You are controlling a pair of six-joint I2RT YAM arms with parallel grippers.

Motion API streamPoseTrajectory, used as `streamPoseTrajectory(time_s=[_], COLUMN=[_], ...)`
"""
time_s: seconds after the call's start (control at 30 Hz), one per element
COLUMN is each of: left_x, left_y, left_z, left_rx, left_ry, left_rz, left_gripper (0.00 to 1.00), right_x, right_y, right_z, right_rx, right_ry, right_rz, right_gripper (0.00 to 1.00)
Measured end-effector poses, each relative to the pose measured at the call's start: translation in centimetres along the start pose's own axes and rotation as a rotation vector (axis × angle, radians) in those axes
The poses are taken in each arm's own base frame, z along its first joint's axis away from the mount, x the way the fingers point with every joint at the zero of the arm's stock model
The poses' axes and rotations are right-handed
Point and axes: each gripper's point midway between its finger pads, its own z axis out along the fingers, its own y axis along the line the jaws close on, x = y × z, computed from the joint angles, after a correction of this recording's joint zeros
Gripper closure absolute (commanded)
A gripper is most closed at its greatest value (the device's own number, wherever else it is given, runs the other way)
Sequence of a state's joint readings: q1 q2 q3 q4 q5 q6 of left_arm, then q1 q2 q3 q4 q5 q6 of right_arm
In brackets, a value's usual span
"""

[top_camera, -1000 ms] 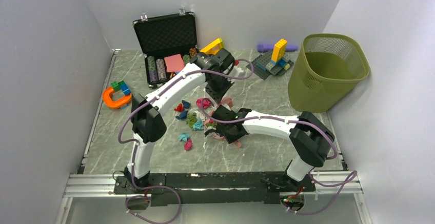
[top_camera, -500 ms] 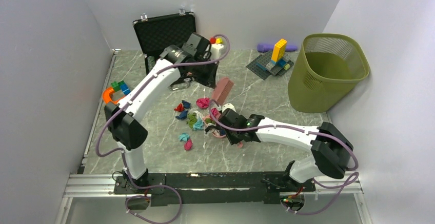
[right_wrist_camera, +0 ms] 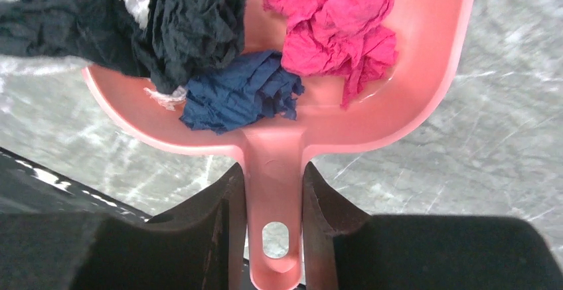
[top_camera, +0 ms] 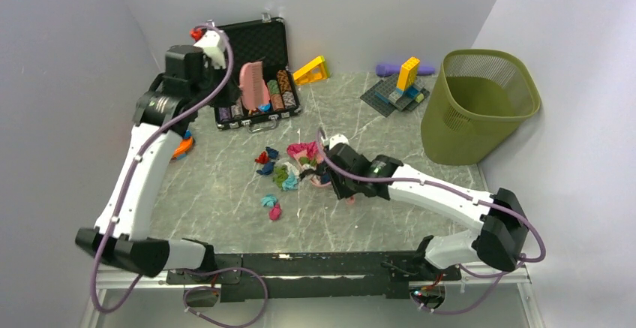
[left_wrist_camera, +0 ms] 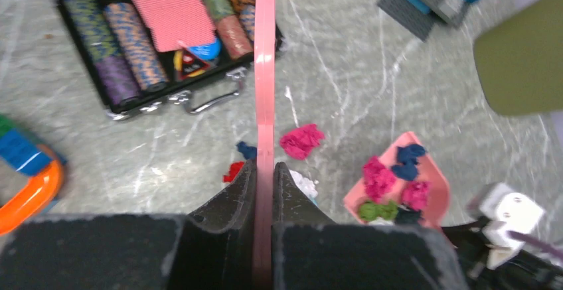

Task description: Sweep away the paper scraps from the table

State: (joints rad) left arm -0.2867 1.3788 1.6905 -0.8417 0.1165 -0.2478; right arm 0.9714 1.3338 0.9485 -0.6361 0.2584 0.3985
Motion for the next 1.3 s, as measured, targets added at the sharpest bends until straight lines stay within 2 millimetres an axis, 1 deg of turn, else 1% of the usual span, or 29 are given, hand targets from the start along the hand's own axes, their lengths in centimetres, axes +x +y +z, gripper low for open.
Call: streamPoseTrajectory(time_s=[0.03,0.1,0.2,0.27,0.43,0.63,0.7,0.9,1.1,1.2,1.3], left_x=[-0.4,-0.6,0.7,2.3,6.0,8.7,9.2,10.0,11.4,12.5,13.1], left_y=[0.8,2.1,3.0,3.6,4.5,5.1,5.0,4.6,4.5,4.6,4.6], left_z=[-0.8,-2.1,-2.7,-2.3,-0.7,0.2,0.2,-0.3,0.1,0.5,0.7], left_rx=[-0.027,-0.072,-0.104,-0.118,-0.136,-0.138,-0.128,-0.093,-0.072,-0.066,-0.061], left_ry=[-0.034,-0.089,-0.104,-0.082,0.009,0.059,0.063,0.055,0.067,0.088,0.103], left_rz=[-0.011,-0.027,-0.043,-0.049,-0.058,-0.060,-0.059,-0.044,-0.038,-0.041,-0.043], left_gripper=[1.00,1.00,1.00,1.00,1.00,1.00,1.00,1.00,1.00,1.00,1.00], right_x=[-0.8,-3.1,-6.7,-9.0,-12.7,-15.6,-16.3,-17.8,-17.6,-17.1,-17.1], right_y=[-0.1,-0.6,-2.6,-4.5,-8.0,-12.6,-14.1,-20.0,-26.1,-28.5,-30.5], right_z=[-0.6,-2.1,-4.3,-6.0,-9.4,-11.5,-12.0,-14.3,-17.2,-18.2,-18.9], right_rx=[-0.004,-0.017,-0.016,0.005,0.028,0.091,0.108,0.194,0.285,0.291,0.243], right_ry=[-0.005,-0.025,-0.066,-0.096,-0.127,-0.121,-0.122,-0.173,-0.255,-0.289,-0.352], right_rz=[0.014,0.062,0.152,0.208,0.305,0.421,0.459,0.602,0.759,0.842,0.946], right_gripper=[1.00,1.00,1.00,1.00,1.00,1.00,1.00,1.00,1.00,1.00,1.00])
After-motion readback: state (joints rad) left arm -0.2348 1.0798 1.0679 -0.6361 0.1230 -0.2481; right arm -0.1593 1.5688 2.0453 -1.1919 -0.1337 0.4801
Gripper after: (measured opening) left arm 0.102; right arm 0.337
